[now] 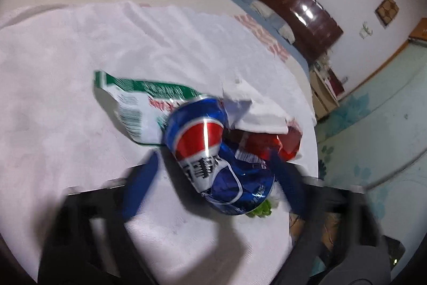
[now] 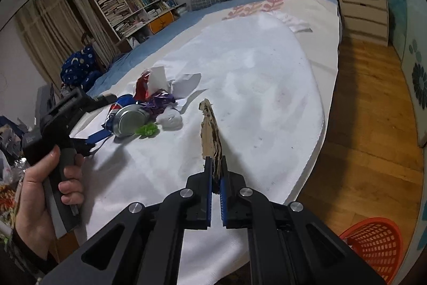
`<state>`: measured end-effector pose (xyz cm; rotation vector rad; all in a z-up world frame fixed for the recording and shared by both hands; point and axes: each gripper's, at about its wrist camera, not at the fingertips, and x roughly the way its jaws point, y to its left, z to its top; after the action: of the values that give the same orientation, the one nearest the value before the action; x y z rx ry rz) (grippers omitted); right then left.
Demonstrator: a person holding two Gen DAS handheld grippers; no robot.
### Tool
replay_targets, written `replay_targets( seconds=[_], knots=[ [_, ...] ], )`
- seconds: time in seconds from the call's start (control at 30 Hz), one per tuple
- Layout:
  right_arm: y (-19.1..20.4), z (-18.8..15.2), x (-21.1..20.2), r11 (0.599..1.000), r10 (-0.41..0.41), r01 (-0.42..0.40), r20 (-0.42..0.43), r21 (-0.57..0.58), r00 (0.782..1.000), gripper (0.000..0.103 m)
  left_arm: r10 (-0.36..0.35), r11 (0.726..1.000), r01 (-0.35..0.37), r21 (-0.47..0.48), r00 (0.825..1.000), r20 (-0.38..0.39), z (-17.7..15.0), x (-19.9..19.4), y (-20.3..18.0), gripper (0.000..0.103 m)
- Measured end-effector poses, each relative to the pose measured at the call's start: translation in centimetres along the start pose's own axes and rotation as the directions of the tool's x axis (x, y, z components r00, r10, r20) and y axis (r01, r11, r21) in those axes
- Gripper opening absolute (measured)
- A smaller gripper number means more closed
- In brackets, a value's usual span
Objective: Collect trash
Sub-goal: 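Grasp the cardboard piece with the right tool while the left tool grasps the Pepsi can, then carry the can and cardboard to the red basket and open both tools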
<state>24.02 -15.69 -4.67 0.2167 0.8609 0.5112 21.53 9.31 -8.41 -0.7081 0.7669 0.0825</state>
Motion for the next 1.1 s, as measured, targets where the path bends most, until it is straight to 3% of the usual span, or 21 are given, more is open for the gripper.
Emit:
replay_targets(
  seconds=[0.07,0.17,0.4,0.57,0.77,0.9,1.1],
  knots=[
    [-0.3,0.1,0.2,1.000,-0.002,0.002,-0.009,0.013,1.000,0.007,0.005,1.000,-0.004,0.018,0.999,-0.038,-0.5,0.8,-0.5,0.032],
    [-0.2,0.3,0.2,1.000,-0.009,0.010,-0.006,0.013,1.000,0.007,-0.017,0.998,0.018,0.060,1.000,-0.025,-1.2,0.5,-2.0,0.021],
    [0.1,0.1,-0.9,1.000,-0.027,0.027,0.020,-0.009,0.999,0.007,0.022,0.994,-0.024,0.105,1.000,0.016,-1.9,-1.2,-2.8,0.017],
    [0.3,0.1,-2.8,0.998,-0.056,0.057,0.062,-0.021,0.997,0.007,0.040,0.995,-0.048,0.088,0.994,0.098,-1.7,-4.8,-2.1,0.016],
    [1.0,-0.4,-5.3,0.995,-0.098,0.101,0.107,-0.021,0.989,0.007,0.038,0.986,-0.065,0.155,0.984,0.173,-2.2,-8.7,-3.5,0.016],
    [1.7,-0.7,-8.8,0.989,-0.131,0.140,0.175,-0.040,0.976,0.007,-0.013,0.968,-0.038,0.249,0.979,0.202,-4.0,-10.7,-6.0,0.016],
    [1.5,-2.5,-16.5,0.969,-0.220,0.243,0.296,-0.045,0.930,0.007,-0.121,0.939,0.043,0.341,0.971,0.208,-8.1,-13.1,-10.2,0.016]
  ],
)
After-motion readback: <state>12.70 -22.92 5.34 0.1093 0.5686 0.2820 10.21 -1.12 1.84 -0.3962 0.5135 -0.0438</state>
